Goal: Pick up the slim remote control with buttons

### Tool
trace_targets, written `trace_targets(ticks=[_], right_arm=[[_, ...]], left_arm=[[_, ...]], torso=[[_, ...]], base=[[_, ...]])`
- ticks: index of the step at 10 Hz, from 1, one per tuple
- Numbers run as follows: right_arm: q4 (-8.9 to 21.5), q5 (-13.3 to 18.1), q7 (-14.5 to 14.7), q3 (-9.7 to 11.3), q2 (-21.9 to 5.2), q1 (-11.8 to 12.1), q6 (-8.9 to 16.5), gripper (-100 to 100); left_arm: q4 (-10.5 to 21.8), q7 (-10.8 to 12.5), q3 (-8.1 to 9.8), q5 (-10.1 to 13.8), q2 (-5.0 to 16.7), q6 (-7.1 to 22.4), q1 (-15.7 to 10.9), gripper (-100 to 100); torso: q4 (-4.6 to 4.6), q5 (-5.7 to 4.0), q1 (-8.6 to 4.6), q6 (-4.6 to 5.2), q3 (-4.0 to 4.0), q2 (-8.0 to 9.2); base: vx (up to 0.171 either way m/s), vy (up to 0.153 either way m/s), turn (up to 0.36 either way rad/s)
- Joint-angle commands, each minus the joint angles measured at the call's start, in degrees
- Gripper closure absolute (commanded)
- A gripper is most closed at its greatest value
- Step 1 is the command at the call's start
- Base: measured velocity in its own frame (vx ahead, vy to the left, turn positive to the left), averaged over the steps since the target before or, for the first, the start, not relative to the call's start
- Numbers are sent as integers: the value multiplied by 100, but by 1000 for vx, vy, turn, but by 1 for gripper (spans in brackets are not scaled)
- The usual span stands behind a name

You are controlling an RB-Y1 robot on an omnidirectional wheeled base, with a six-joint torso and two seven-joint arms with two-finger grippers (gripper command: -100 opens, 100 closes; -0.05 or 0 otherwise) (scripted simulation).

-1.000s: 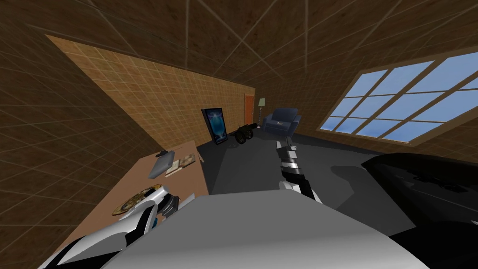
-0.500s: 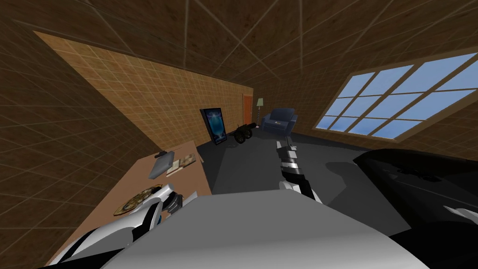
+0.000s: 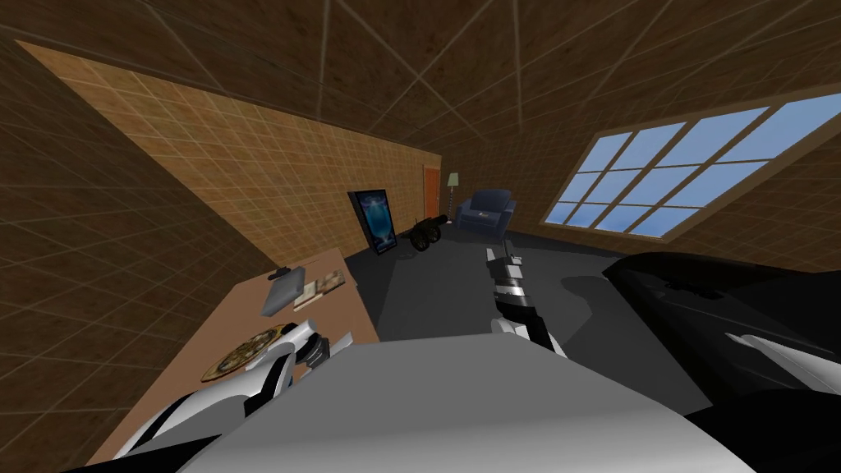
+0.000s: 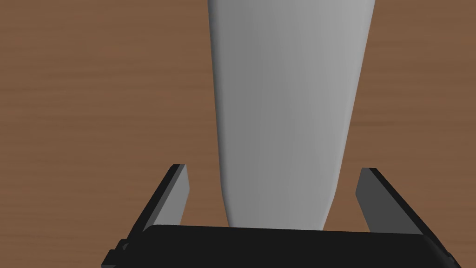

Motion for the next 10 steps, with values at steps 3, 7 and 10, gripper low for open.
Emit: trace_targets(ticks=[3, 7, 10], right_arm=[[0, 0, 0, 0, 1, 1, 0, 0], [0, 0, 0, 0, 1, 1, 0, 0], [0, 0, 0, 0, 1, 3, 0, 0]], left_arm=[[3, 27, -6, -2, -10, -2, 1, 100], [4, 28, -6, -2, -11, 1, 2, 0], [185, -316, 111, 62, 145, -7, -11, 100]], torso=[[-4, -4, -15, 1, -14, -26], [-7, -2, -10, 1, -21, -38], [-13, -10, -26, -6, -38, -68]], base=[[-14, 10, -4], [0, 0, 0], [74, -43, 89]])
